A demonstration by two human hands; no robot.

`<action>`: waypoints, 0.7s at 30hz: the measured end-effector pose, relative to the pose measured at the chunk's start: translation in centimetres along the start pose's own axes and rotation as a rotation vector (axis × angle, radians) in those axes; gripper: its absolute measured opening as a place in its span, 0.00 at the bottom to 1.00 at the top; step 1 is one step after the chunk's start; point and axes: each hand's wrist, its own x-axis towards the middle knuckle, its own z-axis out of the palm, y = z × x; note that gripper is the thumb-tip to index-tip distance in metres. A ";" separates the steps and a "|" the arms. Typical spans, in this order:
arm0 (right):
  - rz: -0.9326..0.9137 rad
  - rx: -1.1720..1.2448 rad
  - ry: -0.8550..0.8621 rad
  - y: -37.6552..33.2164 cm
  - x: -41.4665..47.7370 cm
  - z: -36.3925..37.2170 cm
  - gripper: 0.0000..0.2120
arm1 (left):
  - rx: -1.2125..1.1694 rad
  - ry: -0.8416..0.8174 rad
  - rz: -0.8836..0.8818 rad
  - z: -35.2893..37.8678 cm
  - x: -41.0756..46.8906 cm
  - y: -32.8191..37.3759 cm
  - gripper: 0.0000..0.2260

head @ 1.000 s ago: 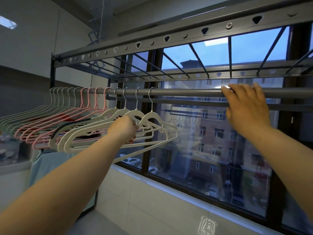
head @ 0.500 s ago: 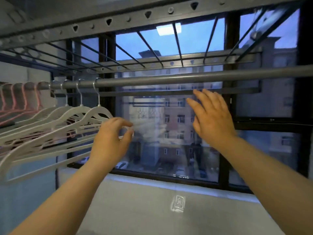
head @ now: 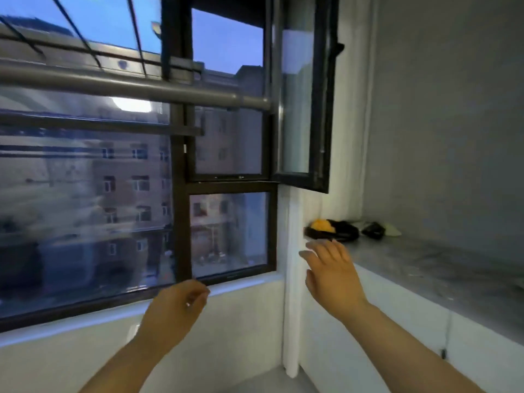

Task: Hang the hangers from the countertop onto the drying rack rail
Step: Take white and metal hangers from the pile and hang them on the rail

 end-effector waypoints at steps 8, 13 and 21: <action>0.388 -0.259 -0.303 22.5 -15.7 -2.7 0.19 | -0.162 -0.300 0.120 20.7 2.6 14.6 0.15; 0.756 -0.302 -0.524 32.2 -23.6 -6.0 0.13 | -0.223 -0.499 0.171 31.6 2.2 23.2 0.16; 1.023 -0.181 -0.743 37.7 -28.7 -7.5 0.21 | -0.201 -0.698 0.332 43.4 0.5 31.6 0.07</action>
